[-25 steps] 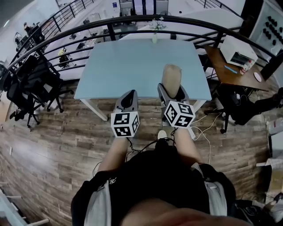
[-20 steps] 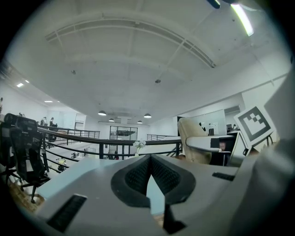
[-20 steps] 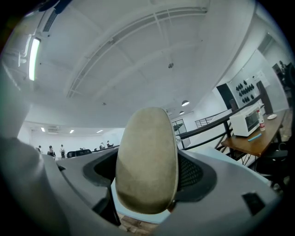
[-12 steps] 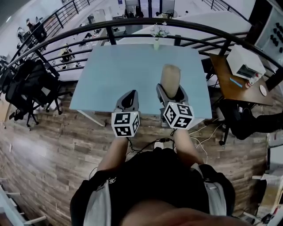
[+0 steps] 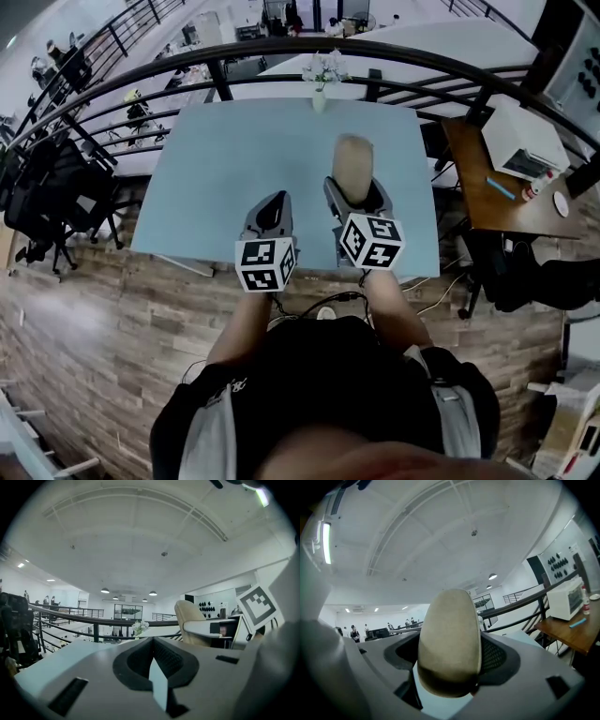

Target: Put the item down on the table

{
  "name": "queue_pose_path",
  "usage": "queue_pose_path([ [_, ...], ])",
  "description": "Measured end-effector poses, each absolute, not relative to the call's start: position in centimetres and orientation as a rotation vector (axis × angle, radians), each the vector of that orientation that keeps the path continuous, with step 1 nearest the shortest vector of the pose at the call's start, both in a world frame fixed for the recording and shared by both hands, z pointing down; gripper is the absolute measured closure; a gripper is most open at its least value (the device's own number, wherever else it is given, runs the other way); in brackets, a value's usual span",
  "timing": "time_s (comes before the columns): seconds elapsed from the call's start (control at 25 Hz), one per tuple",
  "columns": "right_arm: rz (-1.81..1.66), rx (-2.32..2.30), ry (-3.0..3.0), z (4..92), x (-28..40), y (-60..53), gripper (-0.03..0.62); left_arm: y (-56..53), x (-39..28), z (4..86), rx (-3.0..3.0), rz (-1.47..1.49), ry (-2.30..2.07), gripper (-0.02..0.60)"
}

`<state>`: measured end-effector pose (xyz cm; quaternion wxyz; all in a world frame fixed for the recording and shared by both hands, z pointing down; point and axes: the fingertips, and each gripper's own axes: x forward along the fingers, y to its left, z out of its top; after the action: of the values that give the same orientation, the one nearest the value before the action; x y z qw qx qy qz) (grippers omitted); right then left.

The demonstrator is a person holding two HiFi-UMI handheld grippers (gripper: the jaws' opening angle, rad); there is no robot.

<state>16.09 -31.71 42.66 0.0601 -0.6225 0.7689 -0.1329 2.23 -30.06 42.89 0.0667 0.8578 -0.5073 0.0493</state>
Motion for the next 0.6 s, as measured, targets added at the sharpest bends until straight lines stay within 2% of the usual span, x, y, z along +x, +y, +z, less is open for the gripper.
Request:
queue_pose_path([
  [0.6, -0.626, -1.948, 2.422, 50.7, 14.7, -41.1, 0.217, -37.4, 0.5, 44.5, 2.528, 0.215, -1.564, 0.572],
])
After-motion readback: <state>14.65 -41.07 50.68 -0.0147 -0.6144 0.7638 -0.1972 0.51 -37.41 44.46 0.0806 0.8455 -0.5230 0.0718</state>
